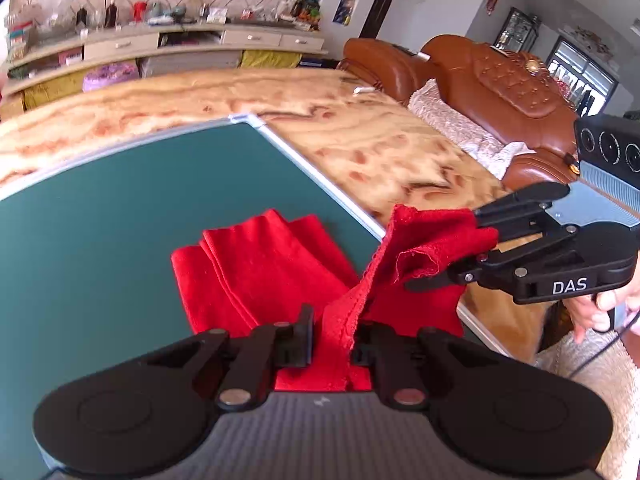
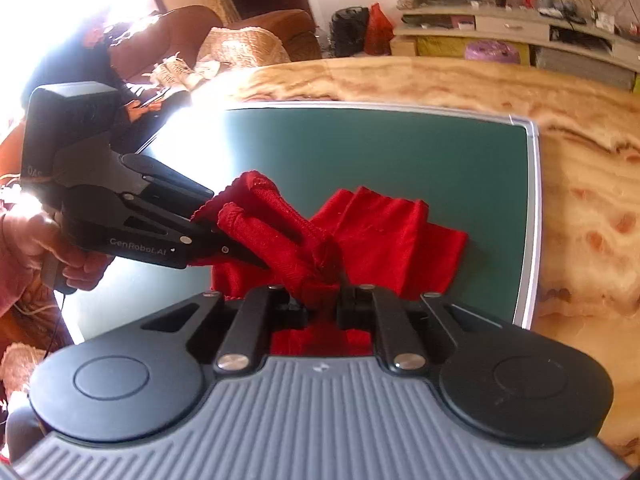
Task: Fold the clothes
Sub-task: 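Lay the fold down and open the right gripper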
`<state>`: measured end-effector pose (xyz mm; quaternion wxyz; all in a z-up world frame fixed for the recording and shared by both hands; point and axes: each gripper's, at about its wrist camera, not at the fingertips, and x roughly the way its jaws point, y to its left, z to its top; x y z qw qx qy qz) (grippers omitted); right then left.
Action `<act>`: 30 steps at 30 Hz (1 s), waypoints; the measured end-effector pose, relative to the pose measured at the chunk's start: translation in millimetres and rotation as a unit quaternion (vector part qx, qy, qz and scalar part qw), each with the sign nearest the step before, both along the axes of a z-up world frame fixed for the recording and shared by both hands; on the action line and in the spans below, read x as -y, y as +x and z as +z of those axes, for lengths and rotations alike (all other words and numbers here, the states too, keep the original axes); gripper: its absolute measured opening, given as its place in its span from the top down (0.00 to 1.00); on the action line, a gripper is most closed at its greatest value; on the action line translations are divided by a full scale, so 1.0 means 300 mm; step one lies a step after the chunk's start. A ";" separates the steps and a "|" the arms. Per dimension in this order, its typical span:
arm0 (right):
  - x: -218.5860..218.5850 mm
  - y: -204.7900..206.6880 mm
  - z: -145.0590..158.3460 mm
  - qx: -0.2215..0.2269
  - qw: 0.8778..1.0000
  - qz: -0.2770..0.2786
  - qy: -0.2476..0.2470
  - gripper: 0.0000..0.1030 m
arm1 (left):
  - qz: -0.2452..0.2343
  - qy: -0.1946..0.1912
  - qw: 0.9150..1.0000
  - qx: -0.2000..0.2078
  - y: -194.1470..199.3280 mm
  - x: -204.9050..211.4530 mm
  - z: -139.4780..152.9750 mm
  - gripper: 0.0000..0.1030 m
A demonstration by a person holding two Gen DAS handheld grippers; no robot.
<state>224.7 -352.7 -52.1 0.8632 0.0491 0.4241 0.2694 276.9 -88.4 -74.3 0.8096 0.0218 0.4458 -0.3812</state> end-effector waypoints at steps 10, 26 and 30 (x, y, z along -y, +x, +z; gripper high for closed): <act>0.066 0.269 -0.245 -0.091 0.993 -0.044 0.055 0.83 | 0.068 0.027 0.997 -0.028 0.160 -0.007 -0.170 0.60; 0.104 0.267 -0.315 -0.107 0.980 -0.129 0.112 0.86 | 0.166 0.050 0.985 0.000 0.111 -0.075 -0.203 0.25; 0.116 0.245 -0.304 -0.089 0.975 -0.147 0.141 0.87 | 0.179 0.030 0.983 -0.004 0.110 -0.101 -0.206 0.26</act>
